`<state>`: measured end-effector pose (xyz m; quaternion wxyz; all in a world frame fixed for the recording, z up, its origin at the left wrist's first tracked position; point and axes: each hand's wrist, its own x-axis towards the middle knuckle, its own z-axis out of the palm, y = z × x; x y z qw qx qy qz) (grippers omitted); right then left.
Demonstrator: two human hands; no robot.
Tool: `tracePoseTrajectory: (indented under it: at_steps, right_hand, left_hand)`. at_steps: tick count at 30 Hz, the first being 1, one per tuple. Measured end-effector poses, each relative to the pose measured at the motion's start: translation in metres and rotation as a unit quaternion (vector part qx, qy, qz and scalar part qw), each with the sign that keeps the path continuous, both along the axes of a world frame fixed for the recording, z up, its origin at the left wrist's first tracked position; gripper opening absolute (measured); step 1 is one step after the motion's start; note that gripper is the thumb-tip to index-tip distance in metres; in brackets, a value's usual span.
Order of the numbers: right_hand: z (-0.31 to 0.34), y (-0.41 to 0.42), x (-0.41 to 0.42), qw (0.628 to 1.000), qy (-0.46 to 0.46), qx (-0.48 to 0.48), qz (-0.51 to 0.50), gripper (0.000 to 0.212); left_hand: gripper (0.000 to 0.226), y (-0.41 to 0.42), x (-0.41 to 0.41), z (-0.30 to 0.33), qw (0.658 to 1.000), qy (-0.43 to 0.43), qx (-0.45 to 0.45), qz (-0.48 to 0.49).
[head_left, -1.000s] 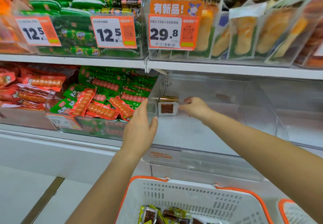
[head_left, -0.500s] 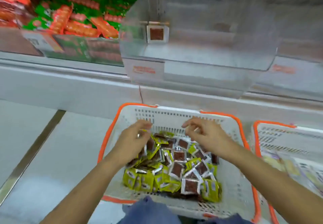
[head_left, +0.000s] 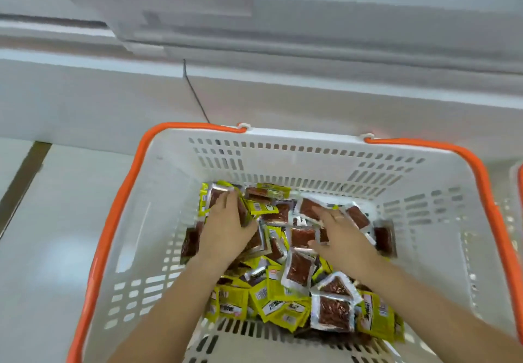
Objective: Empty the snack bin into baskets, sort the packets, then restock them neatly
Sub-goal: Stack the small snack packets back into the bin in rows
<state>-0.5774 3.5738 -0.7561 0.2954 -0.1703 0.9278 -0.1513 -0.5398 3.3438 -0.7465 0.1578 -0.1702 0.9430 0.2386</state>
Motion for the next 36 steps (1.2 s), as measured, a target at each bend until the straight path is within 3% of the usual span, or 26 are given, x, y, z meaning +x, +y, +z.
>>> tracePoseTrajectory:
  at_steps: [4, 7, 9, 10, 15, 18, 20, 22, 25, 27, 30, 32, 36]
  right_hand:
    - [-0.009, -0.008, -0.004, 0.999, -0.035, 0.004, -0.011, 0.065]
    - [-0.011, -0.006, 0.007, 0.998, -0.046, -0.015, -0.048, 0.035]
    - [-0.011, -0.002, 0.014, 0.988, -0.044, -0.08, -0.122, 0.003]
    - [-0.009, -0.002, 0.016, 0.977, -0.042, -0.115, -0.173, 0.006]
    - [0.014, -0.003, 0.014, 0.886, -0.097, -0.278, -0.357, 0.007]
    - [0.025, -0.007, 0.017, 0.786, -0.203, -0.38, -0.444, 0.002]
    - [0.03, -0.009, 0.02, 0.739, -0.245, -0.412, -0.473, 0.021]
    - [0.033, -0.008, 0.02, 0.715, -0.259, -0.429, -0.487, 0.037]
    - [0.039, -0.007, 0.017, 0.656, -0.284, -0.47, -0.518, 0.042]
    - [0.039, -0.007, 0.017, 0.653, -0.296, -0.484, -0.502, 0.04]
    - [0.043, -0.01, 0.02, 0.696, -0.276, -0.482, -0.455, 0.02]
    - [0.041, -0.008, 0.021, 0.711, -0.26, -0.472, -0.452, 0.02]
    - [0.043, -0.004, 0.019, 0.694, -0.26, -0.485, -0.464, 0.021]
  left_hand:
    - [0.081, 0.006, -0.016, -0.017, 0.998, -0.058, -0.037, 0.004]
    - [0.068, 0.0, -0.012, -0.021, 0.998, -0.03, -0.042, 0.025]
    - [0.053, -0.008, -0.008, -0.014, 0.999, -0.002, -0.017, 0.048]
    - [0.044, -0.012, -0.007, -0.007, 0.998, 0.017, -0.009, 0.058]
    - [0.031, -0.005, 0.006, 0.03, 0.988, 0.08, 0.069, 0.11]
    - [0.03, 0.014, 0.015, 0.045, 0.958, 0.086, 0.199, 0.188]
    - [0.021, 0.025, 0.018, 0.048, 0.93, 0.07, 0.286, 0.218]
    - [0.02, 0.029, 0.017, 0.048, 0.909, 0.047, 0.342, 0.234]
    - [0.015, 0.03, 0.012, 0.046, 0.896, 0.01, 0.379, 0.233]
    - [0.009, 0.034, 0.01, 0.048, 0.898, -0.008, 0.389, 0.204]
    - [0.003, 0.04, 0.011, 0.049, 0.908, -0.014, 0.382, 0.168]
    - [0.002, 0.041, 0.012, 0.049, 0.913, -0.016, 0.377, 0.155]
    - [0.007, 0.04, 0.011, 0.049, 0.911, -0.012, 0.381, 0.158]
